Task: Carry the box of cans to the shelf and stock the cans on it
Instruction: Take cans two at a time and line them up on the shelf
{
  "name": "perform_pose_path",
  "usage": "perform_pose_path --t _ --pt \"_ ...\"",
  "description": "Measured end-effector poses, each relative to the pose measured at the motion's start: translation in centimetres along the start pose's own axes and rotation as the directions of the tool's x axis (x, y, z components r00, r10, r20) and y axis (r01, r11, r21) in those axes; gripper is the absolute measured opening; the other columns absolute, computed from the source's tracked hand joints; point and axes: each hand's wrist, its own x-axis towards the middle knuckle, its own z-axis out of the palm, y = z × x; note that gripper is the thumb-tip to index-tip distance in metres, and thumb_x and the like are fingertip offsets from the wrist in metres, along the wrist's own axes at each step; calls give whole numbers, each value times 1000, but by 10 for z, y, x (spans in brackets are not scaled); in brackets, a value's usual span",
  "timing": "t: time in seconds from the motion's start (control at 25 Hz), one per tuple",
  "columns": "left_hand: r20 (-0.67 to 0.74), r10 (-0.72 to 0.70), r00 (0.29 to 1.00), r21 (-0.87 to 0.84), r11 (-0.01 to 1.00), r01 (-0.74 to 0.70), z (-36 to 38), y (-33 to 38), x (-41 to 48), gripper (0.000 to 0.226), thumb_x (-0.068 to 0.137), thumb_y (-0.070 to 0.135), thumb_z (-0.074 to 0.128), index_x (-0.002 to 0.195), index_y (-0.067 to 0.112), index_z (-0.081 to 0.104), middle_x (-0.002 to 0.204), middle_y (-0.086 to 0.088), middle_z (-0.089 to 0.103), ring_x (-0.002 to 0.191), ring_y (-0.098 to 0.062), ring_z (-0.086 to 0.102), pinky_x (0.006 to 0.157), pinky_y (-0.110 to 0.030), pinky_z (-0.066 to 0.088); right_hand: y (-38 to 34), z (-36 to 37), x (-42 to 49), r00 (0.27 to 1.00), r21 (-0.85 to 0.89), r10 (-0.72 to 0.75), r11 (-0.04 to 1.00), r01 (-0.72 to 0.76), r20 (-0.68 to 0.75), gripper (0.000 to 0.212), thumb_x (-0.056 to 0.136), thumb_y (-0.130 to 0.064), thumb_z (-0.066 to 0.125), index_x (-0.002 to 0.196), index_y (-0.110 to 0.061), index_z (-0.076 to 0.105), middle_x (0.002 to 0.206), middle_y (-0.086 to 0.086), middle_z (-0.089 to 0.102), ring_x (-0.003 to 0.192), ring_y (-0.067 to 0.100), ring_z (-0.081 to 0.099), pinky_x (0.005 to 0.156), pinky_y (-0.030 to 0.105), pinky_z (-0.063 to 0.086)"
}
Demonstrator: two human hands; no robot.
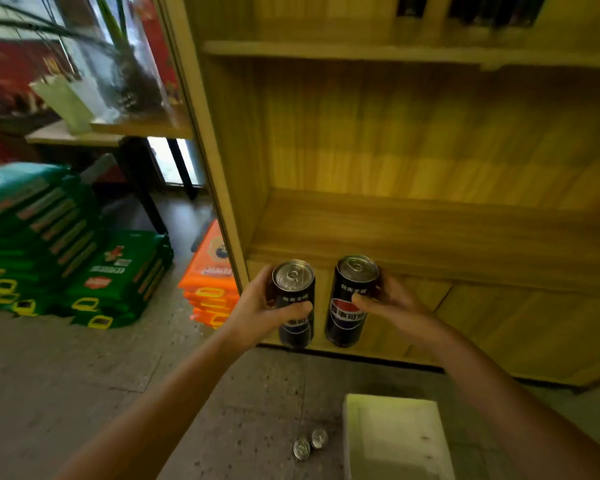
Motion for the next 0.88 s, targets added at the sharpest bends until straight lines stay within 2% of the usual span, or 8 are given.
perform_pose_path --t 0.16,0.28,0.36,0.44,0.56,0.72,0.8,0.88 --pt "5 71 997 -10 997 -71 -9 146 -22 68 63 29 80 123 24 48 118 7 61 109 -4 57 91 -25 47 -133 -27 -60 993 -12 -54 999 53 -105 69 74 -16 67 135 -16 34 144 7 39 132 24 37 107 39 32" --pt "10 163 987 4 987 -163 -5 230 -31 45 72 16 72 106 37 50 105 16 62 93 12 59 78 -14 45 -211 -48 -101 982 -54 -127 991 121 -140 81 64 -36 74 133 -18 36 139 0 43 129 19 39 106 36 35" --pt "12 221 975 13 975 -221 2 271 -32 43 74 15 70 106 36 50 104 18 60 92 10 60 80 -15 45 -249 -63 -120 968 -94 -189 980 175 -168 73 69 -31 73 132 -20 38 130 -9 44 124 13 41 101 30 37" --pt "13 264 964 5 964 -264 11 305 -27 48 74 16 71 116 27 49 103 17 59 98 0 57 79 -17 45 -277 -80 -134 947 -106 -249 967 231 -205 57 77 -15 66 129 -21 40 130 -6 48 123 14 44 98 29 38" --pt "18 296 955 -2 955 -296 30 345 -13 56 75 18 70 126 18 46 105 12 56 105 -11 54 73 -14 42 -309 -108 -144 924 -117 -293 955 272 -246 56 81 -12 62 131 -18 39 136 3 47 116 10 44 99 32 39" --pt "33 315 948 -3 949 -316 63 381 32 62 73 20 72 129 20 43 117 4 57 104 -10 54 77 -19 44 -333 -159 -129 915 -30 -313 948 316 -255 62 82 -7 59 135 -21 30 143 7 40 119 13 41 104 40 38" --pt "33 325 945 -19 946 -324 82 394 60 54 75 17 71 123 23 46 109 6 57 92 -2 54 69 -14 43 -340 -190 -111 922 5 -319 945 328 -219 57 81 -5 59 127 -26 34 142 8 40 116 12 43 101 38 40" --pt "18 336 942 -3 942 -336 102 401 94 54 75 16 71 122 26 45 103 11 54 89 1 52 64 -10 41 -341 -225 -84 929 -15 -322 946 325 -181 60 81 -5 60 131 -25 33 142 7 40 116 11 43 100 35 40"
